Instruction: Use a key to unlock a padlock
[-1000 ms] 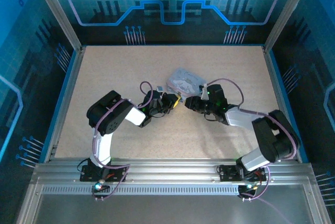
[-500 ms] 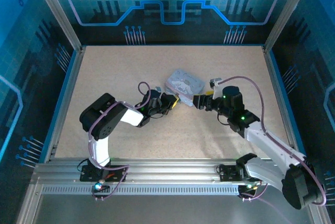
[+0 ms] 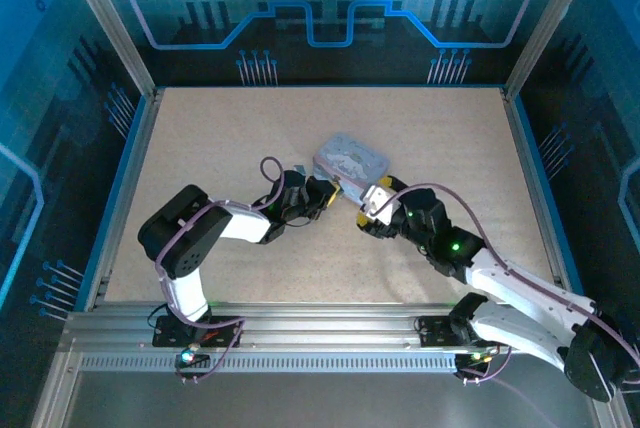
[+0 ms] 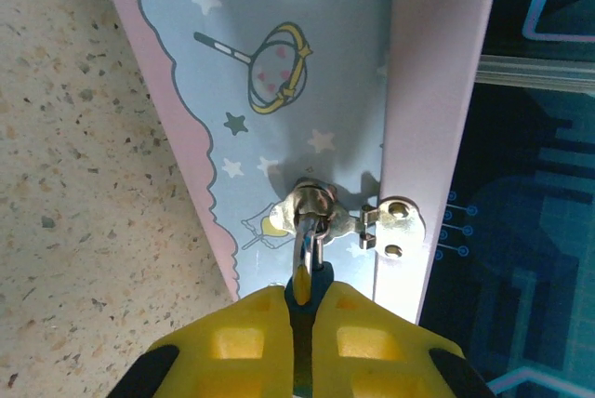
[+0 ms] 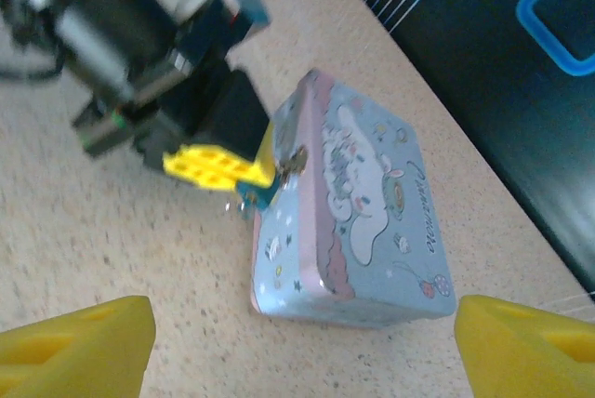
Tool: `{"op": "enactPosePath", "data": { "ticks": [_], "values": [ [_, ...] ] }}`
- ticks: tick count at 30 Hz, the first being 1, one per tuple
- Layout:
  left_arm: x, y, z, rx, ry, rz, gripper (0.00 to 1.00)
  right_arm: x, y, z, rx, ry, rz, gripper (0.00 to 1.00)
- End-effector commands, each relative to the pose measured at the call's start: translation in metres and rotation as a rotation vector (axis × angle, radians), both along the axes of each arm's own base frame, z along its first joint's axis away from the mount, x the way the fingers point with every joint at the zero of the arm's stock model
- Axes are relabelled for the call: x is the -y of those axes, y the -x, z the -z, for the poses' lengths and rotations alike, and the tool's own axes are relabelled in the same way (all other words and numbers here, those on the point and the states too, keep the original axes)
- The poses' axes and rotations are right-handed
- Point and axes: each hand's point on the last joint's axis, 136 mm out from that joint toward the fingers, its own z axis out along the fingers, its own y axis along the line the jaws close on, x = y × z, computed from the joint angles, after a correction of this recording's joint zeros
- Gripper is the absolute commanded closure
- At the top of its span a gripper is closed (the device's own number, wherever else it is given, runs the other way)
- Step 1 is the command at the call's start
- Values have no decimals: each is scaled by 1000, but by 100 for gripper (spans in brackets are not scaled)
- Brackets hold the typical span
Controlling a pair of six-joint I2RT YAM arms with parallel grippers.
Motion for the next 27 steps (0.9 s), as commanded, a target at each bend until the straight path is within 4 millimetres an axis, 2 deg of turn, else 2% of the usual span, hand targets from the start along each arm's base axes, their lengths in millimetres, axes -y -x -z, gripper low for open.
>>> {"op": "enactPosePath", "data": {
  "ticks": [1,6,14,20,27],
  "values": [
    [0,1,-16,33,22,-19,100,-2,-4,12,127,234,-92,14],
    [2,0,-17,29,55,-29,100,-12,-9,30,136,324,-155,14],
    [7,-1,-20,17,111,-36,100,-43,-21,44,111,255,-217,16],
    [8,-1,-16,-5,137,-40,100,-53,-36,52,93,238,-203,28],
    [11,-2,-14,-8,152,-35,100,-54,-49,63,80,258,-197,41]
  ]
}}
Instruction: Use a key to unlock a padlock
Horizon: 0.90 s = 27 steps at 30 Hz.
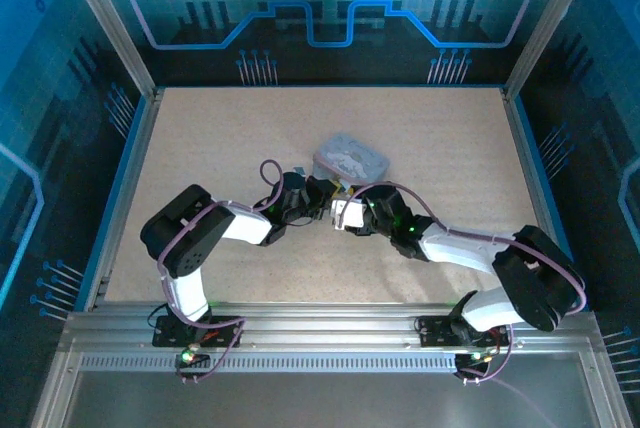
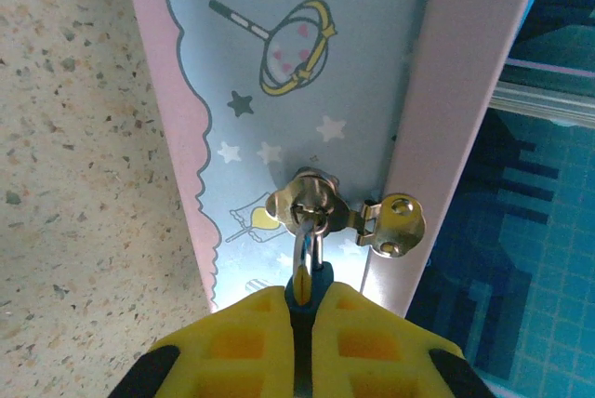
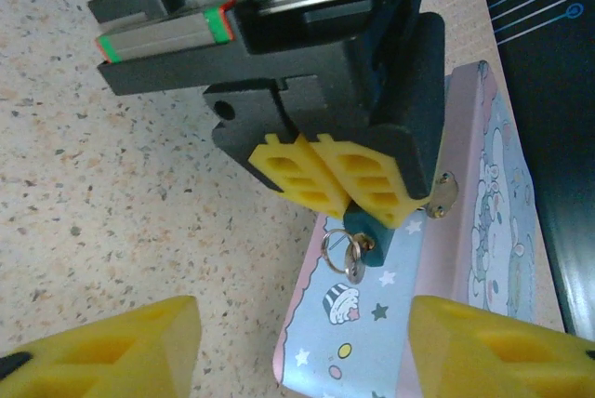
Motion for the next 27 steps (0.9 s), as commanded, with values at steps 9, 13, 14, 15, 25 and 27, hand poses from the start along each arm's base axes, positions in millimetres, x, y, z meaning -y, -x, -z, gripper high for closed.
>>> {"op": "enactPosePath", "data": {
  "ticks": [9,13,14,15,25,27],
  "values": [
    [7,-2,-12,45,50,10,100,-4,-22,-7,44,-15,28,55],
    [7,-2,-13,48,49,10,100,-3,-27,-5,53,-6,45,57],
    [7,-2,-12,47,44,11,100,-3,-27,-5,58,-7,47,59],
    [7,-2,-13,47,44,13,100,-3,-28,-5,60,-8,48,59],
    [7,-2,-12,47,37,12,100,-4,-33,-1,54,3,60,68],
    [7,-2,-12,47,38,11,100,-4,-34,-1,53,3,65,70]
  ]
}}
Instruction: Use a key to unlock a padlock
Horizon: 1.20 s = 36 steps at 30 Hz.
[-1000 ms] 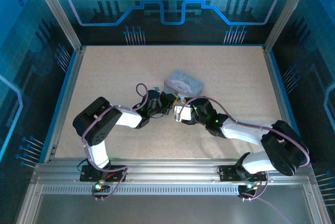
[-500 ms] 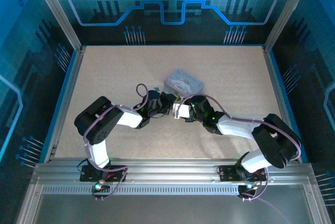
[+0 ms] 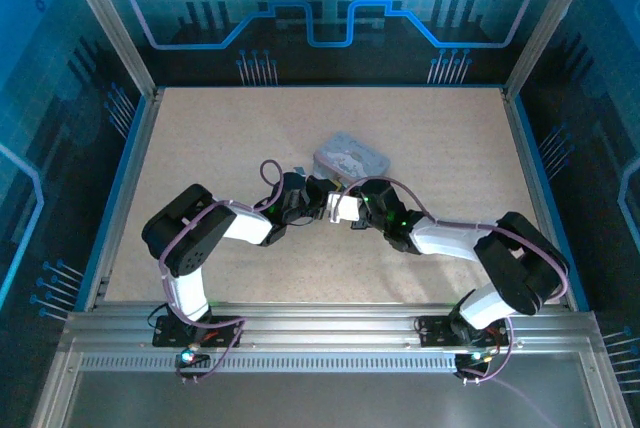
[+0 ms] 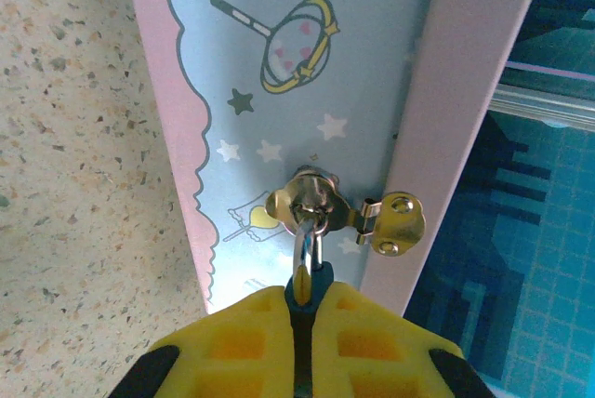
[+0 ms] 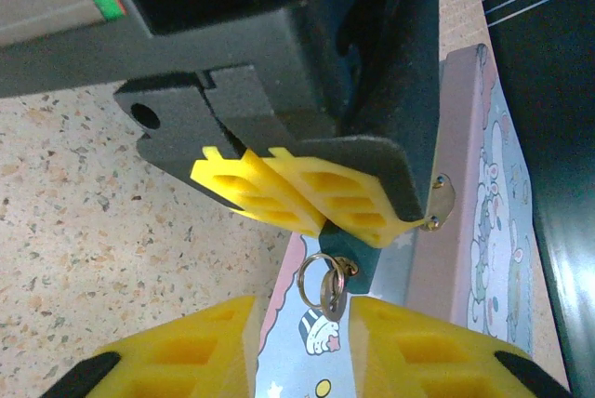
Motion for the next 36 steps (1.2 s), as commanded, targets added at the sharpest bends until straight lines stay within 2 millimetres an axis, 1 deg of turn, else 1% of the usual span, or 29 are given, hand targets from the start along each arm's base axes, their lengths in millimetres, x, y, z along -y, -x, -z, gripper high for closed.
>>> {"op": "enactPosePath", "data": {
  "ticks": [1,8,20,26,31,36],
  "values": [
    [6,-1,-11,44,27,15,100,-2,-12,-10,33,-22,24,71],
    [6,-2,-12,44,28,15,100,0,-16,-9,42,-15,40,76],
    [7,-2,-11,39,35,15,100,-6,-22,-13,34,-48,56,79],
    [8,-2,-11,39,41,15,100,-6,-26,-14,31,-60,77,88],
    [7,-2,-12,40,43,13,100,-5,-25,-16,14,-83,101,94],
    [7,-2,-13,42,45,13,100,-3,-25,-21,3,-120,138,98]
  ]
}}
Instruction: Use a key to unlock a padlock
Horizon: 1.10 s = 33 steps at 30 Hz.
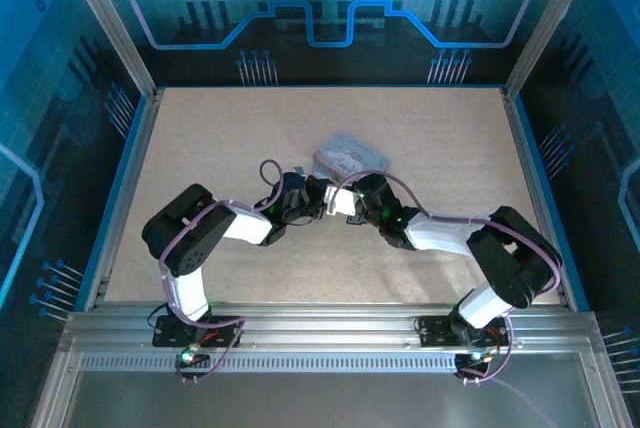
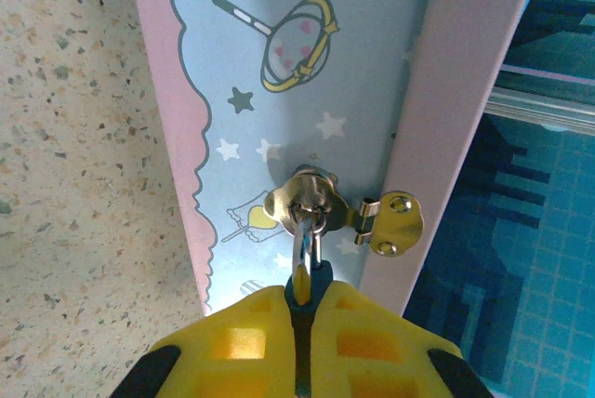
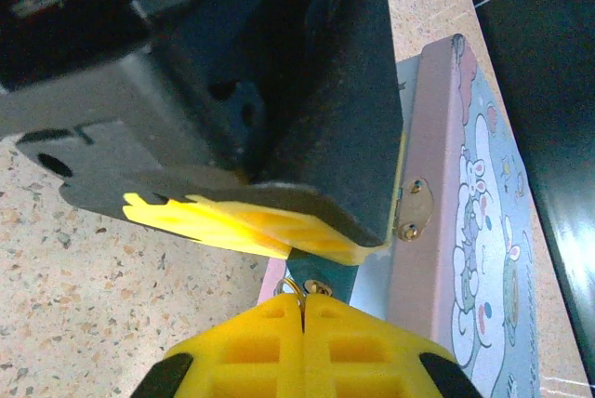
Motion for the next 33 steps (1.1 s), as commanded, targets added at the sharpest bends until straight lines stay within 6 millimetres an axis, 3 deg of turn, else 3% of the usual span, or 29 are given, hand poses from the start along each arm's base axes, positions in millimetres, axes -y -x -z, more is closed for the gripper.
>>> {"op": "enactPosePath", "data": {
  "ticks": [1,9,21,33],
  "values": [
    [8,-1,-13,42,44,18,100,2,-12,-20,20,-72,73,98],
    [7,0,-16,49,40,17,100,-2,-12,-33,-41,-180,136,100],
    [6,1,-18,52,42,14,100,-10,-6,-30,-137,-308,208,100],
    [6,1,-15,47,34,19,100,-13,11,-9,-304,-468,310,100]
  ]
}}
